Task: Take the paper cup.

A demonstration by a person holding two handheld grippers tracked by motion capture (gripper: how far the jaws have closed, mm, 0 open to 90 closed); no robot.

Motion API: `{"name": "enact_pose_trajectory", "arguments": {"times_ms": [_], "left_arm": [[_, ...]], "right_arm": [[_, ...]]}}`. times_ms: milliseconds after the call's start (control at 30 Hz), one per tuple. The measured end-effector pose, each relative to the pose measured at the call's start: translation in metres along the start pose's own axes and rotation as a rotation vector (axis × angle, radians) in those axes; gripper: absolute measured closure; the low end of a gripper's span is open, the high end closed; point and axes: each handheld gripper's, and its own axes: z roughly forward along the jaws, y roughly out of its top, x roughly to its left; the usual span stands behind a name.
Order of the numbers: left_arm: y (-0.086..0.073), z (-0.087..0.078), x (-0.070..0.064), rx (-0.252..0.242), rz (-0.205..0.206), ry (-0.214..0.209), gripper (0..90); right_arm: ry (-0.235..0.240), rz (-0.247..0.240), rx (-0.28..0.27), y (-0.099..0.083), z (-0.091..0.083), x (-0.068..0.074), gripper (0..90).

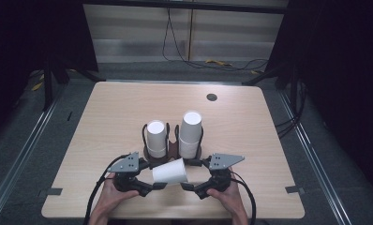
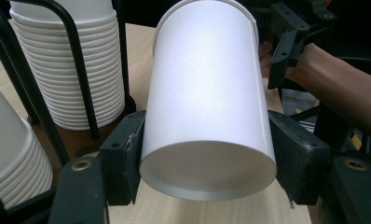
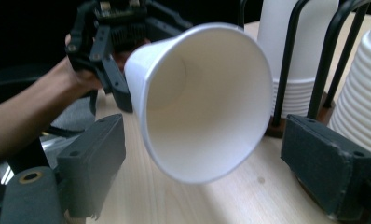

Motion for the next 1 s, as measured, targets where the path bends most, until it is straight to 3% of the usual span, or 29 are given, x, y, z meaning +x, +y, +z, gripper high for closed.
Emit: {"name": "enact_pose_trajectory", "arguments": {"times_ms": [200, 633, 1000], "left_arm": [[-0.001, 0.003, 0.000, -0.017, -0.021, -0.021, 34.1], [0.001, 0.006, -0.001, -0.020, -0.011, -0.034, 34.0], [0.004, 0.007, -0.001, 0.000, 0.009, -0.026, 33.4]], "right_arm": [[0.025, 0.003, -0.030, 0.003, 0.002, -0.002, 13.3], [0.090, 0.015, -0.010, 0.009, 0.017, -0.008, 13.6], [0.103, 0.016, 0.018, 0.010, 0.017, -0.009, 17.3]]}}
